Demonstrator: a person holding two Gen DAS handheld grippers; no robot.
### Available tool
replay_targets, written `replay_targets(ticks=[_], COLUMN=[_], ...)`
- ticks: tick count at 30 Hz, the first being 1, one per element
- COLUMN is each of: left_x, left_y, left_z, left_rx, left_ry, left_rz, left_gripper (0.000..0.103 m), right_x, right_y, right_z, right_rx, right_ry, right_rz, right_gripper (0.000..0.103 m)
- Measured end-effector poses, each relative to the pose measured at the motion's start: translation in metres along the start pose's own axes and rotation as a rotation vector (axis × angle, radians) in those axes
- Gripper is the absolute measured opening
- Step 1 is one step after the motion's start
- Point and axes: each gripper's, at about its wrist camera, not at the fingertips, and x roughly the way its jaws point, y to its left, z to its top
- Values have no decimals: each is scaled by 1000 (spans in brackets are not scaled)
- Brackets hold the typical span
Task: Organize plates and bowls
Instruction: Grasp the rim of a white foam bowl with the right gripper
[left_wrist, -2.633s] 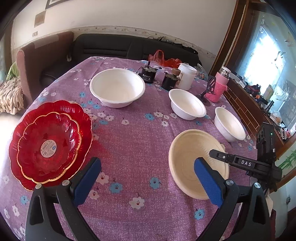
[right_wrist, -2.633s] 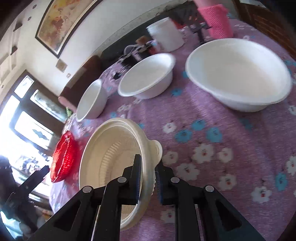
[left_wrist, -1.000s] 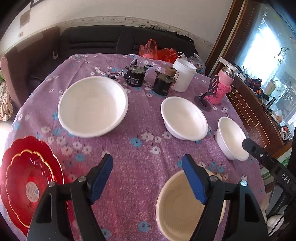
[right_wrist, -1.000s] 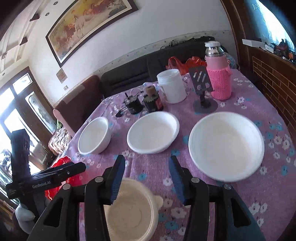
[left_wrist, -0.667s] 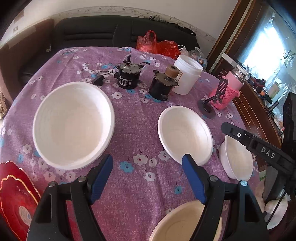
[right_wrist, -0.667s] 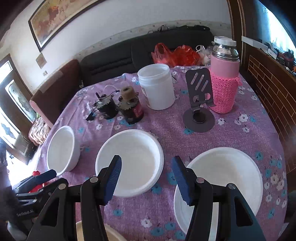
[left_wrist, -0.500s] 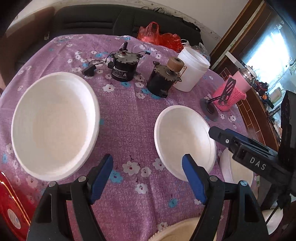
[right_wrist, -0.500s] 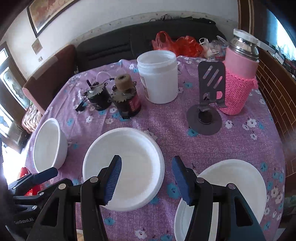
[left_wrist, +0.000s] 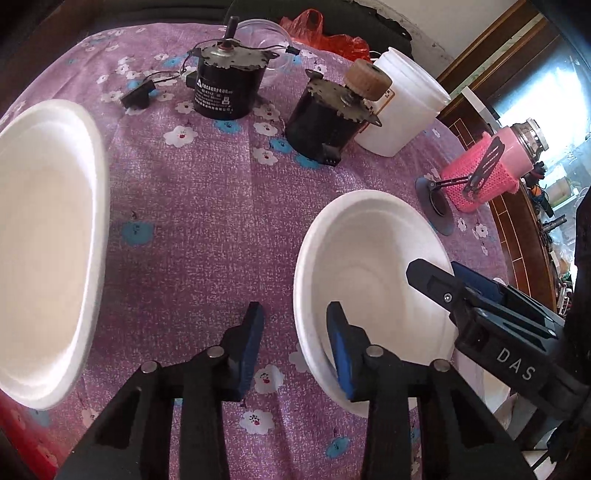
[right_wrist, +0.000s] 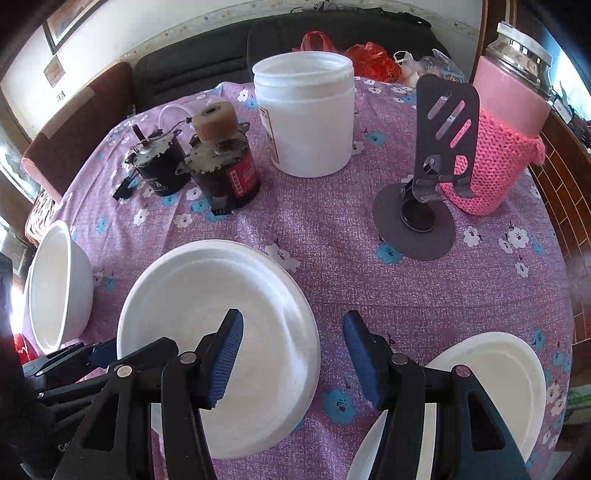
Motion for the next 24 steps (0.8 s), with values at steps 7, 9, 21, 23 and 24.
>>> replay_targets(ticks=[7,9,21,23,24], left_x=[3,3,-37,-50,-56], left_y=[-9,-12,-8,-2,2], left_z=[0,-2,-20,-28,-32], left_rx=[27,40,33,11,0], left_ry=[5,10,-62,-78,-83], left_rz=[-7,-16,-36,-55,-65], left_gripper=[24,17,17,17,17], right_x=[10,11,-25,-36,-43], right_y=[4,6,13,19,23], right_z=[-4,-5,-20,-25,-28], right_rx=[2,4,30,30,29], right_ry=[19,21,-53,-71,-79], right_rz=[-8,-12,27,41,52], right_gripper=[36,29,22,22,22])
